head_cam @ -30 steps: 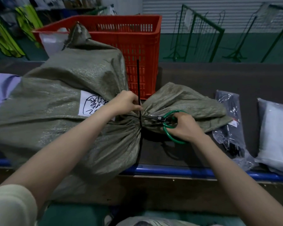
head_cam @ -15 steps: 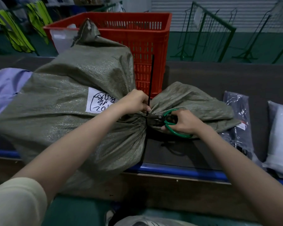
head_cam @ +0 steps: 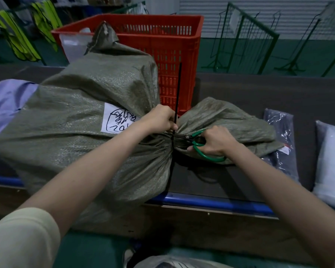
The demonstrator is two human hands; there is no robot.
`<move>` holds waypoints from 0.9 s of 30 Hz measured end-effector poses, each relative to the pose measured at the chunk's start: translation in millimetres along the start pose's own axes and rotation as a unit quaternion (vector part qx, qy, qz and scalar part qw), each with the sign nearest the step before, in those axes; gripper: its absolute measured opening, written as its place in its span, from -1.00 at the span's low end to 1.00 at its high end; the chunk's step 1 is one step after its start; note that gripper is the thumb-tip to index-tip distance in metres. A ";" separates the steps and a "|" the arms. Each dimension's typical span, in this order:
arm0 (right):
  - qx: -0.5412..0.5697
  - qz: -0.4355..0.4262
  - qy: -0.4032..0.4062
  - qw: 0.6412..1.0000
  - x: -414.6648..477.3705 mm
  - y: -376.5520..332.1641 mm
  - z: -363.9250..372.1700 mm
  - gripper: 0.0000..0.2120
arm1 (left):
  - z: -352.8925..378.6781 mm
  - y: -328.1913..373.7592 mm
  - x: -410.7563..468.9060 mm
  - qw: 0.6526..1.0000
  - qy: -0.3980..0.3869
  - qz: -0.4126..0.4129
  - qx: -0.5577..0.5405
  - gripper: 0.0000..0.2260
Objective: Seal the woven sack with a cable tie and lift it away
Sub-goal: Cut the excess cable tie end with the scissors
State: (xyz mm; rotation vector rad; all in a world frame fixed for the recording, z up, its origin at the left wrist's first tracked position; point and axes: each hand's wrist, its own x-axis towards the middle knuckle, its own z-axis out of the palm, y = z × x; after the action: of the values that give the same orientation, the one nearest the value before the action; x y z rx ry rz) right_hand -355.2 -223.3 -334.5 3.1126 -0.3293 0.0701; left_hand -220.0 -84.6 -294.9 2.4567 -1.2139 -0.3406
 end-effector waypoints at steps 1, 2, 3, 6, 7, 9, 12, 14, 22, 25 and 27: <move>-0.011 -0.001 -0.001 1.000 0.2 -0.3 1.2 -0.33 | 0.4 0.4 0.1 1.000 0.003 -0.001 0.001 -0.85; -0.023 -0.003 -0.004 1.000 -0.3 -0.7 1.5 -0.31 | 0.6 1.0 0.2 1.000 0.006 -0.002 0.001 -0.85; -0.031 -0.004 -0.008 0.999 -1.1 -1.3 1.8 -0.31 | 0.5 1.1 0.6 1.000 0.009 -0.002 -0.001 -0.86; -0.032 0.013 -0.021 0.999 -7.1 -0.2 2.9 -0.34 | -0.8 0.7 1.4 1.000 0.015 0.000 -0.007 -0.87; -0.029 0.027 -0.024 0.999 -10.3 1.5 4.3 -0.36 | -0.2 -0.1 1.8 1.000 0.015 -0.002 -0.012 -0.87; -0.008 0.072 -0.026 0.997 -19.0 7.2 9.7 -0.41 | 3.2 1.2 0.0 0.999 0.015 0.003 -0.034 -0.84; 0.070 0.178 -0.006 0.981 -36.2 17.4 20.6 -0.49 | 16.5 10.3 -4.3 0.995 -0.021 0.050 -0.085 -0.81; 0.138 0.257 0.013 0.956 -49.0 23.8 27.5 -0.53 | 31.6 19.4 -5.8 0.988 -0.092 0.073 -0.101 -0.83; 0.294 0.471 0.043 0.830 -87.2 47.9 54.9 -0.51 | 119.5 61.2 -6.4 0.923 -0.366 0.085 -0.086 -0.80; 0.323 0.515 0.044 0.793 -99.6 57.2 57.3 -0.53 | 145.4 77.1 0.2 0.928 -0.356 0.097 -0.052 -0.84; 0.319 0.538 0.041 0.779 -108.5 59.7 56.0 -0.51 | 156.1 84.7 8.7 0.932 -0.345 0.101 -0.044 -0.87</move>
State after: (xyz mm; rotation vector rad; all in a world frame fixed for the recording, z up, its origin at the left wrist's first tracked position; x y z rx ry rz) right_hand -471.3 -259.8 -395.0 2.8795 -2.4431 0.3793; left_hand -333.4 -173.9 -398.8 2.1573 -1.6484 -1.2419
